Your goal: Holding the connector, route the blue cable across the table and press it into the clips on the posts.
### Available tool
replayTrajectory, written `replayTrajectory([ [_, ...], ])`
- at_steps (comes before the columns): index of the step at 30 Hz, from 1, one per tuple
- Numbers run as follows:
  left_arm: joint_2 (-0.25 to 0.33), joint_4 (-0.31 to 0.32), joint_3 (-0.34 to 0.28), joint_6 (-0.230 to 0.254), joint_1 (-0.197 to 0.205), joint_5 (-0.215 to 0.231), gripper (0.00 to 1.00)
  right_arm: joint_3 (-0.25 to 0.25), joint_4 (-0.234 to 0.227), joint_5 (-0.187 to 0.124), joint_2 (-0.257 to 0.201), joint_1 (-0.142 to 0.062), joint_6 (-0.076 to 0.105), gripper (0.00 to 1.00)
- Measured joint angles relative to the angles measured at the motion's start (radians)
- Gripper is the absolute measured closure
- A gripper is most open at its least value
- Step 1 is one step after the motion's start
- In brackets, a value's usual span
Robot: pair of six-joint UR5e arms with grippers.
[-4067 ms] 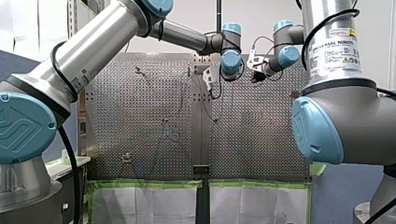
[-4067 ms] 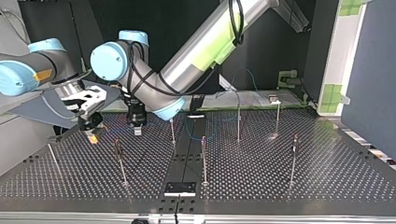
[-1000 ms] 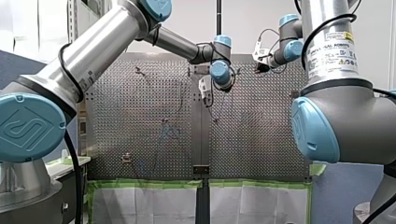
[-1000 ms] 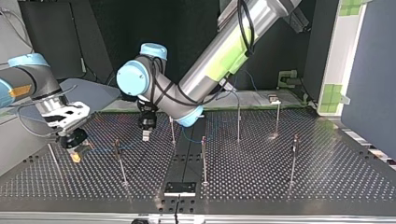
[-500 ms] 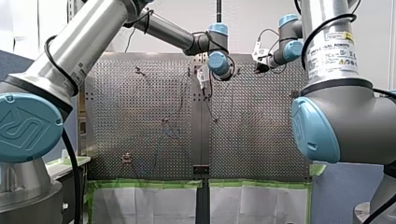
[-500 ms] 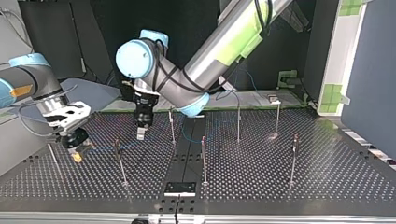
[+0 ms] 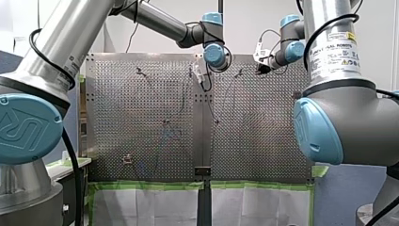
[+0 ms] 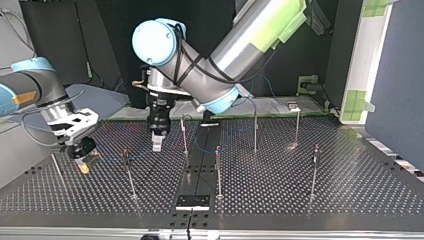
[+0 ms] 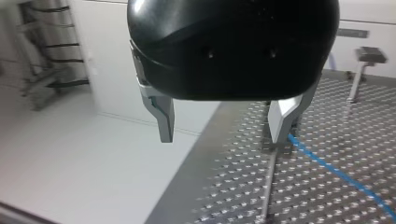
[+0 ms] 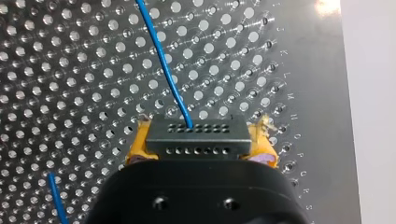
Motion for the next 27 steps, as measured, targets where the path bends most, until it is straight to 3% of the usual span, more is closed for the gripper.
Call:
replayTrajectory([
  [10, 0.078, 0.079, -0.079, -0.042, -0.014, -0.032, 0.01, 0.000, 0.001, 0.001, 0.000, 0.003, -0.002, 1.00],
  [18, 0.083, 0.148, -0.148, -0.093, -0.010, -0.036, 0.01, 0.000, 0.001, -0.001, 0.000, 0.006, -0.002, 1.00],
  [27, 0.083, 0.229, -0.229, -0.100, -0.013, -0.037, 0.01, 0.000, 0.001, 0.000, 0.000, 0.006, -0.001, 1.00],
])
